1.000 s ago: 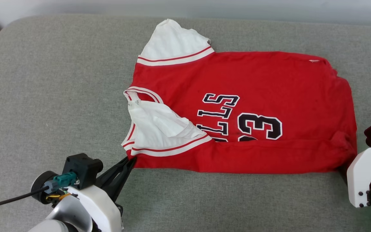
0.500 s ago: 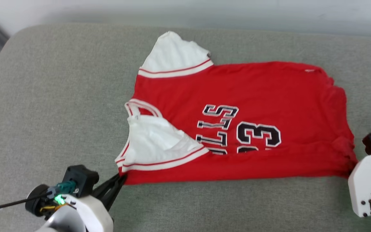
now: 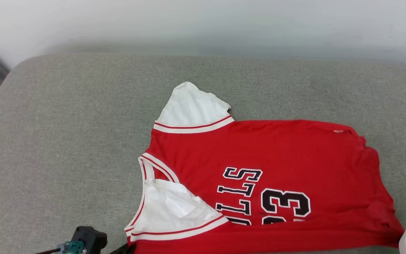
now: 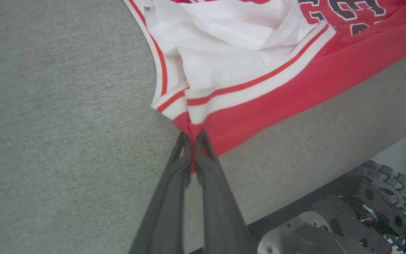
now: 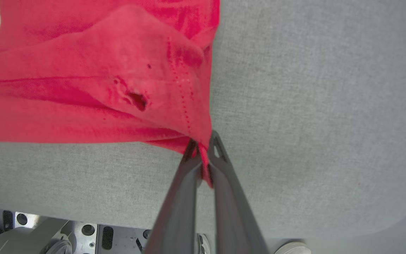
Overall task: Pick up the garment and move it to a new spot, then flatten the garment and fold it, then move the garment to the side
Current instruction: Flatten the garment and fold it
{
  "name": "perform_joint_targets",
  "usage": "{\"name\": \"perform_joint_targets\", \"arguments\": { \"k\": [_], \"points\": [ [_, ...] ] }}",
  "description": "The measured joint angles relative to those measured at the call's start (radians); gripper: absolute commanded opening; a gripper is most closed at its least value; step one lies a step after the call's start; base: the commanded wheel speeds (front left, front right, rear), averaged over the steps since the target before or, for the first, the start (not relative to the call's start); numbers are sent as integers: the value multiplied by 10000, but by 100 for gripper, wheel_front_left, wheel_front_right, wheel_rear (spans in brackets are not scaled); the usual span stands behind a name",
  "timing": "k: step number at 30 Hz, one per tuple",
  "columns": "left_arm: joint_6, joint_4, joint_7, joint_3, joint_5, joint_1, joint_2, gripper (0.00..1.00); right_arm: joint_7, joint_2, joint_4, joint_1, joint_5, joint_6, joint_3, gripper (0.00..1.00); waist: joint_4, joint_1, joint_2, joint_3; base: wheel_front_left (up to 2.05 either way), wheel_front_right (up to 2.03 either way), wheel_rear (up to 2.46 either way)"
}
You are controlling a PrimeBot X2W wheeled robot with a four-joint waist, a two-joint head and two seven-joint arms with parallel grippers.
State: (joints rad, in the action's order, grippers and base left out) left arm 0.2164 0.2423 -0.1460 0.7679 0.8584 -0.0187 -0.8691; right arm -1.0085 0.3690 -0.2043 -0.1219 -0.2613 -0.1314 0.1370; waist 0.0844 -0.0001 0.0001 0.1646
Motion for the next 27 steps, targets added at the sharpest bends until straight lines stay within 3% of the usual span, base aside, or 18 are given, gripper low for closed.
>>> {"name": "perform_joint_targets", "arguments": {
  "k": [5, 6, 7, 11, 19, 20, 23, 27],
  "points": [
    [-222, -713, 217, 211, 21, 56, 477, 0, 151, -320, 464, -534, 35, 2, 59, 0, 20, 1, 0, 68, 0, 0, 0],
    [-213, -876, 385, 150, 61, 28, 633, 72, 249, -387, 604, -527, 23, 2, 31, 22, 24, 1, 0, 61, 0, 0, 0],
    [-236, -1490, 639, 180, -90, -47, 788, 100, 686, -403, 917, -428, 56, 2, -178, 100, -7, 1, 0, 9, 0, 0, 0],
    [-456, -1804, 1645, -123, -35, -33, 1022, 100, 1246, -422, 882, -150, -121, 4, -213, 100, -43, 1, 0, -244, 0, 0, 0],
    [-357, -1751, 3814, -1281, -472, -384, 1469, 100, 3056, -554, -259, 787, -527, 4, 288, 100, -181, 1, 0, -617, 0, 0, 0],
    [-117, -1515, 4046, -1868, -1101, -612, 1781, 100, 3881, -780, -594, 973, -564, 4, 362, 100, -252, 1, 0, -649, 0, 0, 0],
    [-10, -1091, 4061, -2744, -1616, -628, 2483, 100, 4909, -1064, -828, 1017, -579, 4, 382, 100, -323, 1, 0, -620, 0, 0, 0],
    [-188, -734, 4077, -3835, -2318, -383, 3398, 100, 6491, -1365, -901, 1029, -566, 6, 242, 100, -440, 1, 0, -463, 0, 0, 0]
  ]
}}
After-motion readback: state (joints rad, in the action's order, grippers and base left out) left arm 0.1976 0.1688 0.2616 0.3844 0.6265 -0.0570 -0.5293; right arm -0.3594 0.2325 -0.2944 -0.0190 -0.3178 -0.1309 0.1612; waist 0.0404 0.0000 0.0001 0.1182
